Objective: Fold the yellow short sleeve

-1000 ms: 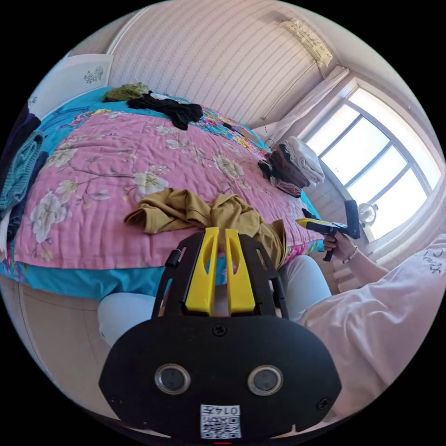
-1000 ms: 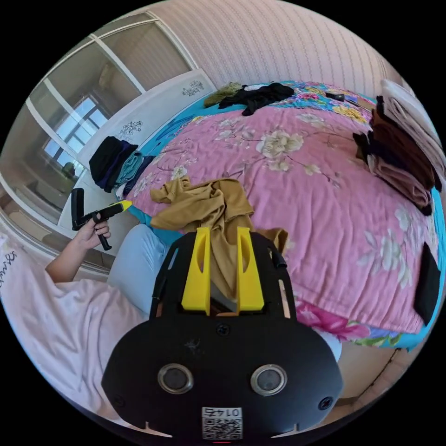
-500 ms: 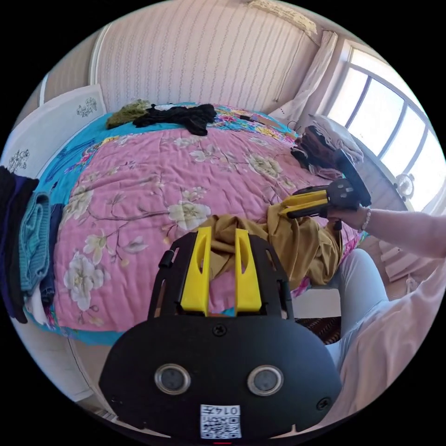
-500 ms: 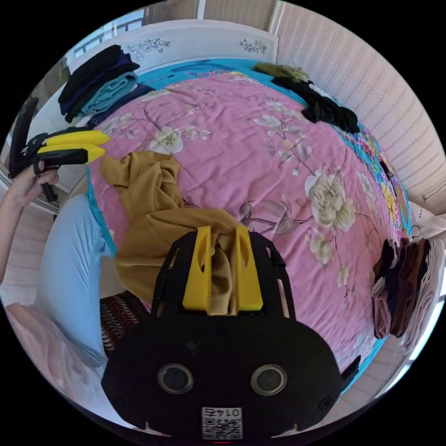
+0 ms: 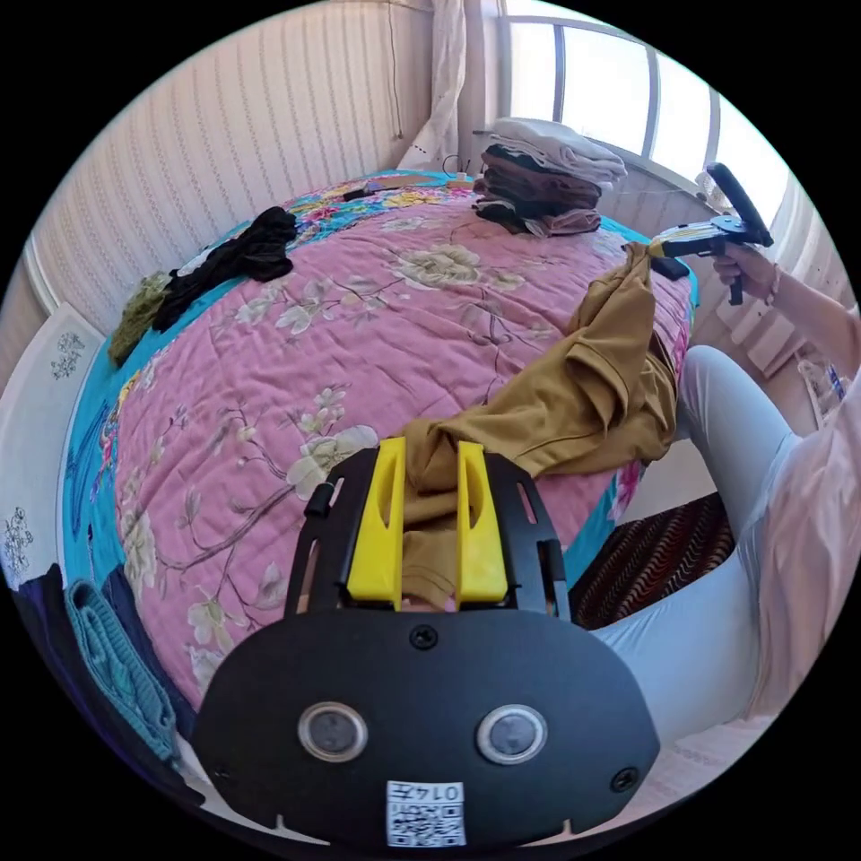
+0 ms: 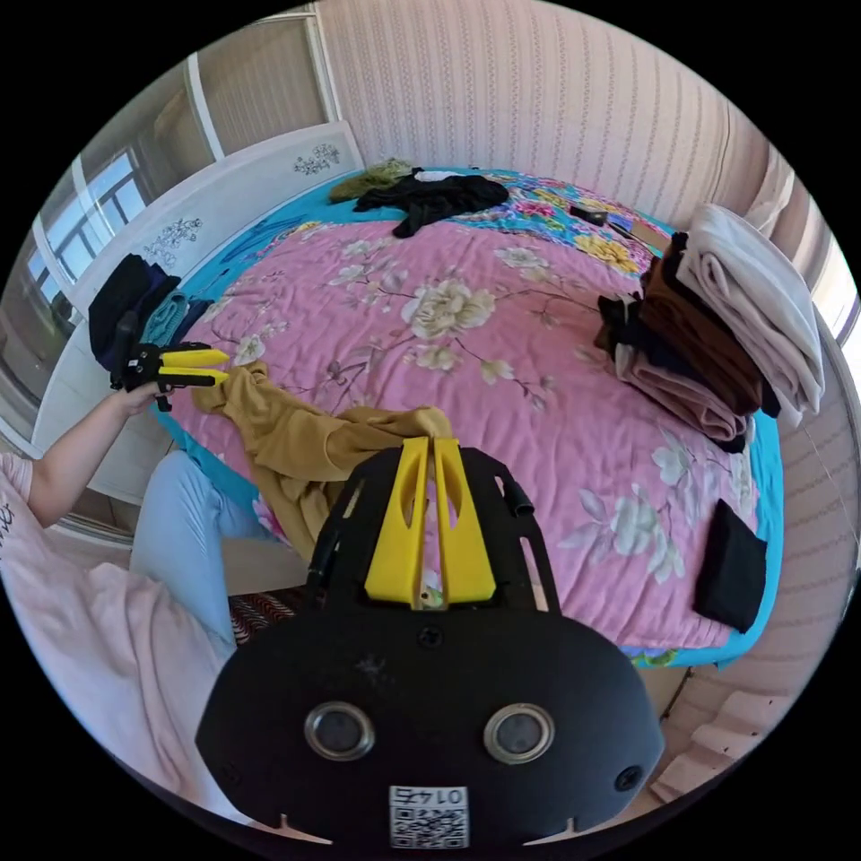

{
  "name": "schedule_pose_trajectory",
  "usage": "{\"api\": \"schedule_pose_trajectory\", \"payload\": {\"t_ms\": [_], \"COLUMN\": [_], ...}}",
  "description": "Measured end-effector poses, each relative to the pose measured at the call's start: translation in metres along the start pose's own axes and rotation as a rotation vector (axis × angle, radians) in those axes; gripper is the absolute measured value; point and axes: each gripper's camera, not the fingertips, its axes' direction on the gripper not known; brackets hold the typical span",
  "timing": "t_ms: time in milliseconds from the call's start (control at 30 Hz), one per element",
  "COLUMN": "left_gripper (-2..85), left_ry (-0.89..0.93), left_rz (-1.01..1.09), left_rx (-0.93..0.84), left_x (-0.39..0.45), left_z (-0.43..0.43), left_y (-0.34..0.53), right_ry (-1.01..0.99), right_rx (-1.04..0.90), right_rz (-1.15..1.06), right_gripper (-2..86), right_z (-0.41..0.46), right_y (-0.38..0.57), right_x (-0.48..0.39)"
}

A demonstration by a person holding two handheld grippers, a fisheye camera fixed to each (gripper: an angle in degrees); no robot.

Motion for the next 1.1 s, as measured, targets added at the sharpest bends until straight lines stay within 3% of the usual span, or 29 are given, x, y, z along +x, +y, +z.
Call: {"api": "schedule_pose_trajectory", "payload": {"t_ms": [133, 200, 333, 467, 700, 900, 1100], "left_gripper": [8.1, 3.8, 0.4, -0.3, -0.5, -0.6, -0.6], "left_ry": [0.142, 0.193, 0.123, 0.003, -0.232, -0.319, -0.352], "left_rz": [-0.034, -0.034, -0.074, -0.137, -0.03, -0.04, -0.062], "left_rx": [-0.074, -0.091, -0.055, 0.261, 0.759, 0.963, 0.971], "left_x": [0.002, 0.012, 0.022, 0.03, 0.091, 0.138, 0.133], "left_z": [0.015, 0.014, -0.016, -0.132, -0.358, -0.476, -0.531], "left_y": [-0.007, -0.007, -0.002, 0.011, 0.042, 0.079, 0.074], "right_ry": [0.007, -0.005, 0.02, 0.032, 0.134, 0.068, 0.054], "right_rx": [0.0, 0.037, 0.117, 0.334, 0.746, 0.982, 1.03], "right_rz": [0.09, 0.133, 0.119, 0.064, -0.074, -0.088, -0.165], "right_gripper": [-0.6, -0.7, -0.7, -0.8, -0.9, -0.9, -0.9], "right_z": [-0.011, -0.022, -0.05, -0.12, -0.274, -0.361, -0.4], "right_y": [0.026, 0.036, 0.039, 0.038, 0.078, 0.15, 0.16], "right_x": [0.014, 0.018, 0.015, 0.006, -0.027, -0.038, -0.05]}}
